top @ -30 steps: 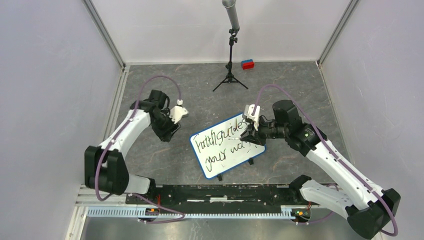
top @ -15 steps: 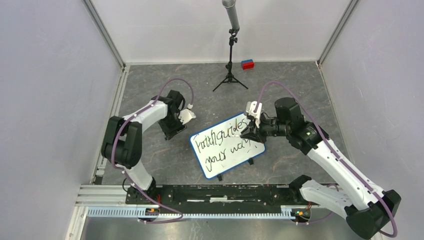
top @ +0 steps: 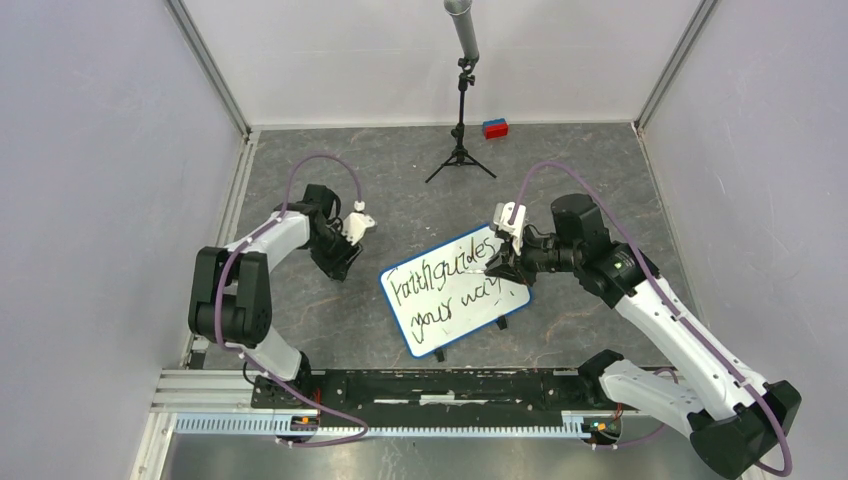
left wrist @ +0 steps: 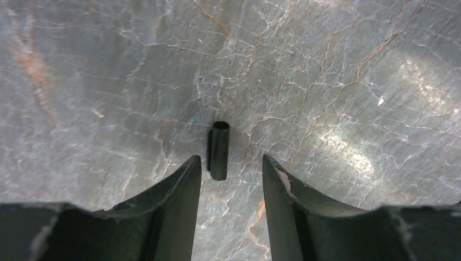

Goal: Write a sentence on the whiteboard
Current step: Close the whiteboard marker at the center of the board.

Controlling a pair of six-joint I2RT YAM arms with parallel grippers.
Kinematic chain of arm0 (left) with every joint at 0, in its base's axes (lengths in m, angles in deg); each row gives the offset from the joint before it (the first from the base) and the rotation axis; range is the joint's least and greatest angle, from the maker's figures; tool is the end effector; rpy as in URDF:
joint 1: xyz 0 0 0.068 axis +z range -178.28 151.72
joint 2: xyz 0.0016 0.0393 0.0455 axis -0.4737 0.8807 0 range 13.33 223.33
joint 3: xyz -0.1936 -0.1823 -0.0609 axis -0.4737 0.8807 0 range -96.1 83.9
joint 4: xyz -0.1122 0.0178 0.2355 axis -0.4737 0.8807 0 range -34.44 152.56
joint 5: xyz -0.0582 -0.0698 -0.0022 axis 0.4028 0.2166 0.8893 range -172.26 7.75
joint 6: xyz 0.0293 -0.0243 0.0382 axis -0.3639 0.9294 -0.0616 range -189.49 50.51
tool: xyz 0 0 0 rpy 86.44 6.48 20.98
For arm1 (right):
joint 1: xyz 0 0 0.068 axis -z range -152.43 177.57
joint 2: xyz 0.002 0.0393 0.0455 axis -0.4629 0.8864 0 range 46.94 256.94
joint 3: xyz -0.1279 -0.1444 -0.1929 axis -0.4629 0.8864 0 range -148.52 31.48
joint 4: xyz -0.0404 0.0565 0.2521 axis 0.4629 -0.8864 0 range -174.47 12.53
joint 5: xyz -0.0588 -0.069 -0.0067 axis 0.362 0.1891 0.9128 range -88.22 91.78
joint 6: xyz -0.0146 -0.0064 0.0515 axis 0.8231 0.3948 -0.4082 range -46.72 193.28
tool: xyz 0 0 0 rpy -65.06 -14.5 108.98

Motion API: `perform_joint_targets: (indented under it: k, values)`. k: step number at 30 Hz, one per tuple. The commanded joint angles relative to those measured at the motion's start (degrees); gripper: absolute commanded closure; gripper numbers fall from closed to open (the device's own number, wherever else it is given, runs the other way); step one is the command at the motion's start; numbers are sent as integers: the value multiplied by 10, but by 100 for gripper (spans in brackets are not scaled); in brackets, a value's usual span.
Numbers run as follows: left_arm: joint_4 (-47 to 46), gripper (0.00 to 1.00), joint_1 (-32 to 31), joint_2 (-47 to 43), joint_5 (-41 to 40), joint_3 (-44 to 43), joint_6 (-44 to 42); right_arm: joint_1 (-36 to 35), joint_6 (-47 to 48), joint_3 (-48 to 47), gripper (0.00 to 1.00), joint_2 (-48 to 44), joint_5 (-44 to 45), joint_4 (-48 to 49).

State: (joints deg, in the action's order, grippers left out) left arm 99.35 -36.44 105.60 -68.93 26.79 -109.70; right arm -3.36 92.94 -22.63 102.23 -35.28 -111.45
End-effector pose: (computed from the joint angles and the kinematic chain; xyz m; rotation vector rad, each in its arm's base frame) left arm 0.2820 -0.0489 0.1787 1.2108 2.6163 -0.2467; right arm 0.1601 0.1209 0.3265 -1.2405 1.7612 0.8161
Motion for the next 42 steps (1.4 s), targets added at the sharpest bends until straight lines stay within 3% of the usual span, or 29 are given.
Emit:
perform_joint_targets:
  k: [1, 10, 16, 22, 28, 31, 37, 42]
  values:
    - [-79, 49, 4, -10, 33, 45, -24, 5, 12, -20, 100, 4, 6, 1]
    - [-163, 55, 6, -9, -36, 132, -50, 8, 12, -20, 100, 10, -4, 3]
    - [-158, 74, 16, -7, -15, 128, -30, 11, 11, -22, 100, 14, -5, 8]
    - [-53, 96, 56, -43, 42, 40, -22, 11, -6, -43, 100, 29, -12, 26]
    - [86, 98, 53, -135, 135, -73, -37, 12, -55, -75, 100, 47, -31, 65]
    - [157, 98, 12, -194, 160, -129, -55, 13, -104, -76, 100, 56, -67, 103]
    - [218, 98, -155, -287, 115, -190, -54, 13, -187, -94, 100, 62, -124, 157]
    - [241, 97, -261, -280, 76, -262, -15, 12, -286, -72, 100, 53, -159, 234]
